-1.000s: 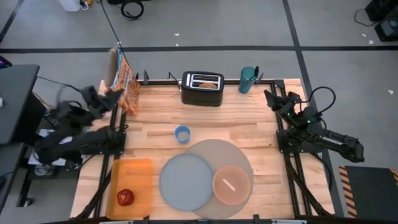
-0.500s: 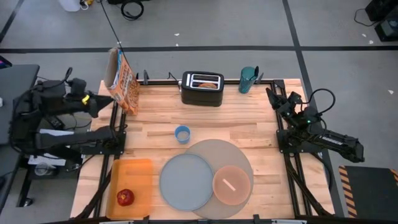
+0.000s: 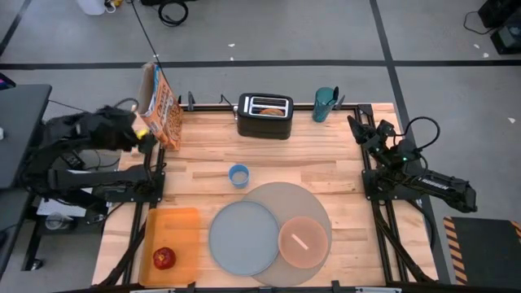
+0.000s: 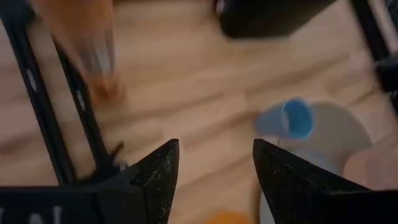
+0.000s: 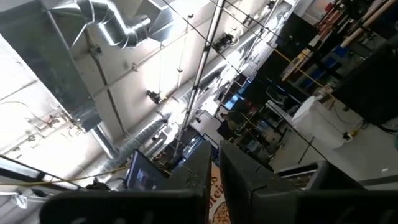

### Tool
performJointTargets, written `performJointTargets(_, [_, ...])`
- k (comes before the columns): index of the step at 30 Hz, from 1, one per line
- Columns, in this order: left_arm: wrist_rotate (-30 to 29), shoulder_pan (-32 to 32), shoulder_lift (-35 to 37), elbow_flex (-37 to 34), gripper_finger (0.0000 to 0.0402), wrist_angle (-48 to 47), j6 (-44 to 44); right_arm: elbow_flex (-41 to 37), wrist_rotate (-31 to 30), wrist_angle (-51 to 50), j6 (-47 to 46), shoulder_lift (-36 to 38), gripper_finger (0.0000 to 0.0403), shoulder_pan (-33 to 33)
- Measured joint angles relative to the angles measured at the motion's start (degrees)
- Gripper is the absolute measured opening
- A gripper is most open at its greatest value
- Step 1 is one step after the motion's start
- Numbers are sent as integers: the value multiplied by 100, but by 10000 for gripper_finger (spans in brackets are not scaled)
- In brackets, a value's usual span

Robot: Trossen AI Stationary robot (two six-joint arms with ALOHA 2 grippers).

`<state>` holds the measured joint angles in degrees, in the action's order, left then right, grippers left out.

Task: Arrange a breakfast setting
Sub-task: Pour the cereal from the cereal box into the orange bowl

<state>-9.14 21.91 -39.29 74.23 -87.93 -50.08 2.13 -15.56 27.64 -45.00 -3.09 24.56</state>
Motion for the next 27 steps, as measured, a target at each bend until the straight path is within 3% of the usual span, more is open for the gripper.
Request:
performJointTargets(6, [187,4,1009,-946,207,613,-548,0,21,-2,-41,0,39,0])
performJointTargets(11, [-511,4,1536,-1218,189,324,-621,0,21,-4,-30,0,39,0])
performJointTargets(16, [-1348,4,1611,-1615,179,398,-287,0,23,-8,-28,0,39,0])
performJointTargets(23, [-1175,4,1605,-2765,179,1182,-332,0,25,-8,-129,0,39,0])
performJointTargets(27, [-1264,2,1604,-3154,201,1631,-333,0,25,-7,-194,0,39,0])
